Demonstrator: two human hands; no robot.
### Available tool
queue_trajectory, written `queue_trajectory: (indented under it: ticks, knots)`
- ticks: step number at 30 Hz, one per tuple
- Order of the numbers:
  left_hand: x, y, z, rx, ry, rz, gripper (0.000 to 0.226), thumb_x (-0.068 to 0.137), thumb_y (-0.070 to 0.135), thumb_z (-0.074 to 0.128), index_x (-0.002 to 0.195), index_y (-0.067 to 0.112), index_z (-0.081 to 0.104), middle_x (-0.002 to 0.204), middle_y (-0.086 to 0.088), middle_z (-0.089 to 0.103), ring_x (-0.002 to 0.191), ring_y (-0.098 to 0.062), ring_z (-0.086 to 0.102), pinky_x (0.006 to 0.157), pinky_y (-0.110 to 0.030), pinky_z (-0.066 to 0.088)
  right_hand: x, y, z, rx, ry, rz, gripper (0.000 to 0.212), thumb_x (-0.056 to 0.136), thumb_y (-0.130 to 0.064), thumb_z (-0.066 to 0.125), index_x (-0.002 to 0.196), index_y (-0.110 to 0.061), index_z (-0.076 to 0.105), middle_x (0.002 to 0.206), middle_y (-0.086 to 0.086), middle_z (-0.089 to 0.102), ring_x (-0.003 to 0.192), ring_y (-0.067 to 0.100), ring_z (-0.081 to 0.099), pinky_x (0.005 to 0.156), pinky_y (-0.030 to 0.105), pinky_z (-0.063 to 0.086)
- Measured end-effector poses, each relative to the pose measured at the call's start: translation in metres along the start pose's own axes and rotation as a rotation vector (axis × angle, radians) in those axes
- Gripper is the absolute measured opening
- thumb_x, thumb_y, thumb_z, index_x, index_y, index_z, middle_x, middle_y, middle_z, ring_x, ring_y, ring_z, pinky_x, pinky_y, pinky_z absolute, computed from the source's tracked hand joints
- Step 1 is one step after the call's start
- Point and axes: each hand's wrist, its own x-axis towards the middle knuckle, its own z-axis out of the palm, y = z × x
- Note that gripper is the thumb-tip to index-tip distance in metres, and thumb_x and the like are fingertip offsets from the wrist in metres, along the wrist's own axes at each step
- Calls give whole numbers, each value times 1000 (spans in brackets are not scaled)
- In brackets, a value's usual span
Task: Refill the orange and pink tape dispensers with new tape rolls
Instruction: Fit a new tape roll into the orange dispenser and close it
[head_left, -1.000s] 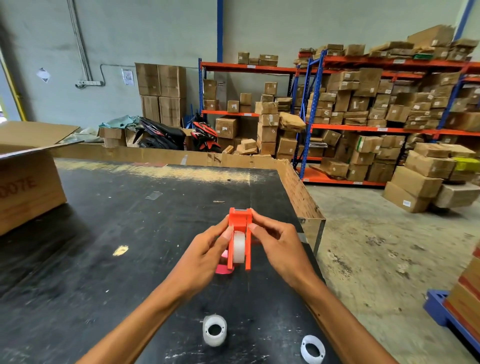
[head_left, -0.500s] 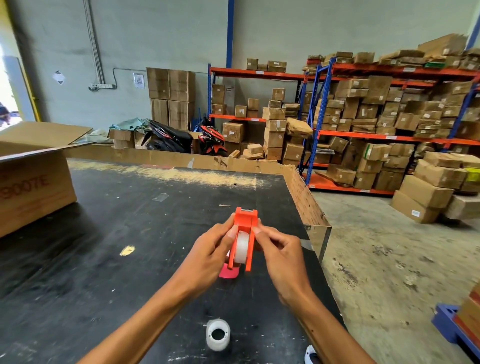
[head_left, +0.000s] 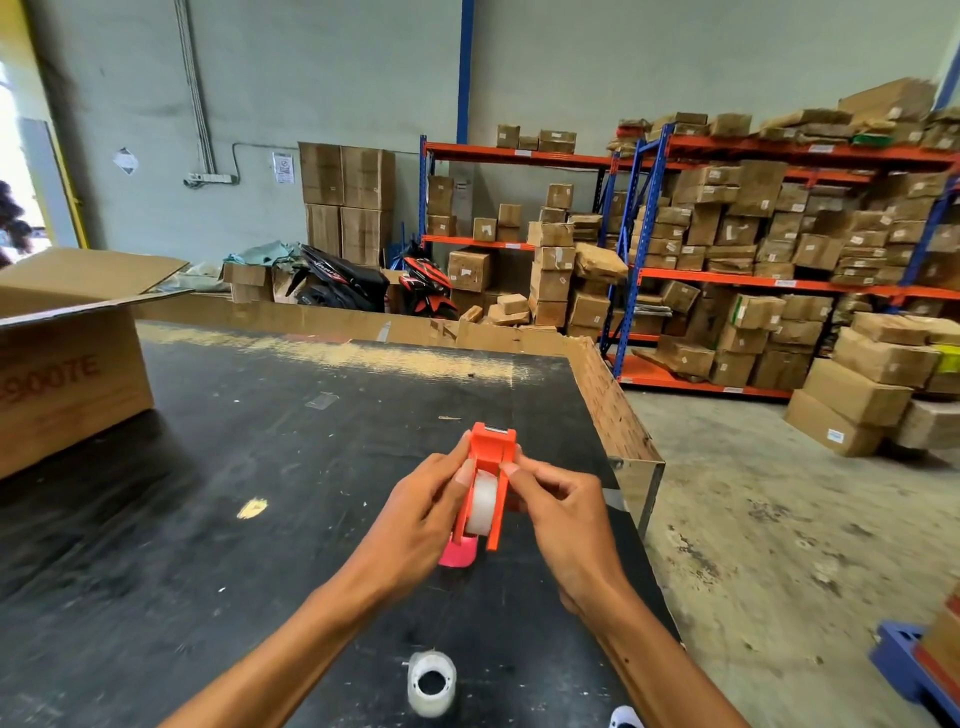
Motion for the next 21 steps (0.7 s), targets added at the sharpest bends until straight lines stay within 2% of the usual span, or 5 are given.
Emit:
queue_trajectory:
  ticks: [8, 13, 15, 18, 21]
  knots:
    - [1, 8, 10, -61, 66, 18, 34, 97, 40, 38, 109, 70, 48, 121, -10, 65, 112, -21, 61, 100, -43, 50, 5, -1, -3, 38, 93, -20, 19, 86, -12, 66, 96, -27, 73, 87, -7, 77, 85, 7, 73, 73, 17, 58]
    - [4, 4, 4, -95, 52, 2, 28, 96, 41, 40, 117, 54, 55, 110, -17, 64, 102, -31, 62, 92, -54, 51, 8, -6, -7, -28, -45, -9, 20, 92, -16, 59, 106, -24, 71, 94, -9, 76, 92, 4, 71, 78, 16, 56]
    - [3, 2, 3, -115, 50, -19, 31, 98, 35, 40, 124, 48, 52, 115, -5, 68, 106, -20, 66, 96, -49, 52, 10, -7, -8, -138, -116, -27, 22, 93, -20, 58, 112, -23, 70, 103, -8, 75, 95, 1, 69, 82, 15, 53]
    - [3, 1, 1, -149, 54, -26, 36, 98, 29, 41, 132, 39, 49, 112, 6, 72, 102, -14, 70, 91, -44, 57, 11, -10, -9, -277, 19, -127, 27, 89, -22, 64, 115, -21, 68, 102, -8, 71, 90, -3, 65, 73, 5, 49]
    - [1, 5, -2, -189, 56, -16, 34, 98, 25, 41, 127, 41, 50, 95, 24, 74, 93, -2, 71, 82, -31, 60, 9, -17, -10, -355, 3, -202, 28, 83, -27, 71, 111, -25, 70, 94, -3, 65, 85, 7, 62, 71, 15, 50]
